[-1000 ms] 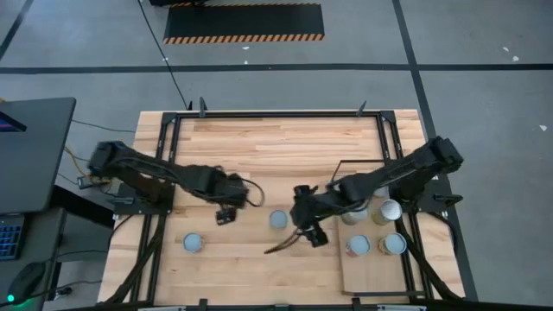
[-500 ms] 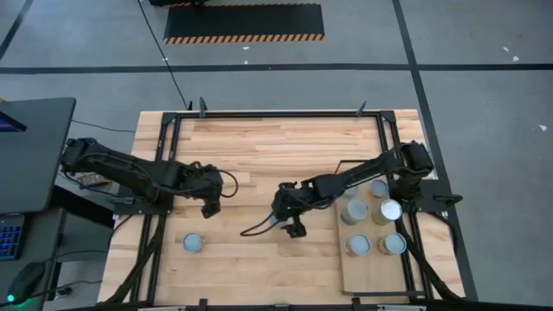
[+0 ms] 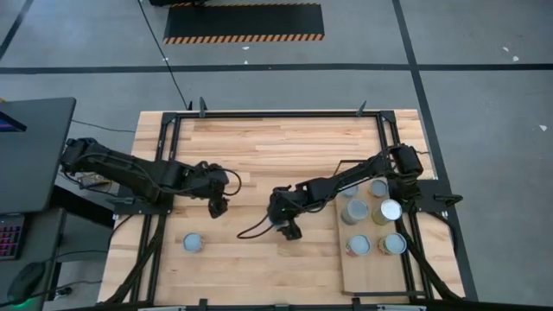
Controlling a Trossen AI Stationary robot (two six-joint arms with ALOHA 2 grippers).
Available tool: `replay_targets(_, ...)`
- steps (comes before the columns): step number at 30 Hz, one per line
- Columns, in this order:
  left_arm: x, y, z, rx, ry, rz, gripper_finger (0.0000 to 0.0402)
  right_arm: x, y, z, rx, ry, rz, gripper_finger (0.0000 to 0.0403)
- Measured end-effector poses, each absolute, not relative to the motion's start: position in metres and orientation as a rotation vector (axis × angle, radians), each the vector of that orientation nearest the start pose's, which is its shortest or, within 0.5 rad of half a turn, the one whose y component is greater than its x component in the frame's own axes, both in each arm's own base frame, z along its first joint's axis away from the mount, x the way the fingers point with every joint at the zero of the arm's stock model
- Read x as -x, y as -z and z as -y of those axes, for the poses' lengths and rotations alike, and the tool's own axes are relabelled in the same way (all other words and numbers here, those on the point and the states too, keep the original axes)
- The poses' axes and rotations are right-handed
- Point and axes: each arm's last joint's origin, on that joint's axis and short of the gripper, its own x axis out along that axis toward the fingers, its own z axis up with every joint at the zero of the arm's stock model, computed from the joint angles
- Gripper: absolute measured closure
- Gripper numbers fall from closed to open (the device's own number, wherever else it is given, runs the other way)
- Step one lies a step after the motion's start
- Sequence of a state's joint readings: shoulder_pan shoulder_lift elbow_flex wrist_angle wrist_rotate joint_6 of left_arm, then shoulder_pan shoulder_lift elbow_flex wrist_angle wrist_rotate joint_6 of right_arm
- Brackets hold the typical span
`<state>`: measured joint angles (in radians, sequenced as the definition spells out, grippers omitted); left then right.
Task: Pick and place cans onto a shelf
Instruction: Put the canned peaches on the shelf
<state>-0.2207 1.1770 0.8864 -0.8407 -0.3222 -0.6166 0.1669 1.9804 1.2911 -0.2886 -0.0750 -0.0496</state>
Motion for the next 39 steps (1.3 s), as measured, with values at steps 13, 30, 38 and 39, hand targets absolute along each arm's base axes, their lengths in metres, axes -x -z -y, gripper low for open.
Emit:
replay_targets(13, -0.212, -0.251, 0.037, 0.247, -0.440, -0.947, 0.0017, -0.395, -0.213, -0.074, 0.114, -0.419, -0.838, 0.0112)
replay_targets(30, -0.249, -0.290, 0.042, 0.567, -0.438, -0.332, 0.0017, -0.247, -0.395, -0.098, 0.487, -0.771, -0.412, 0.0108)
replay_targets(38, -0.255, -0.304, 0.042, 0.696, -0.424, -0.156, 0.0017, -0.191, -0.382, -0.136, 0.661, -1.055, -0.594, 0.0110)
replay_targets(39, -0.255, -0.305, 0.042, 0.707, -0.433, -0.149, 0.0017, -0.187, -0.380, -0.141, 0.672, -1.085, -0.596, 0.0110)
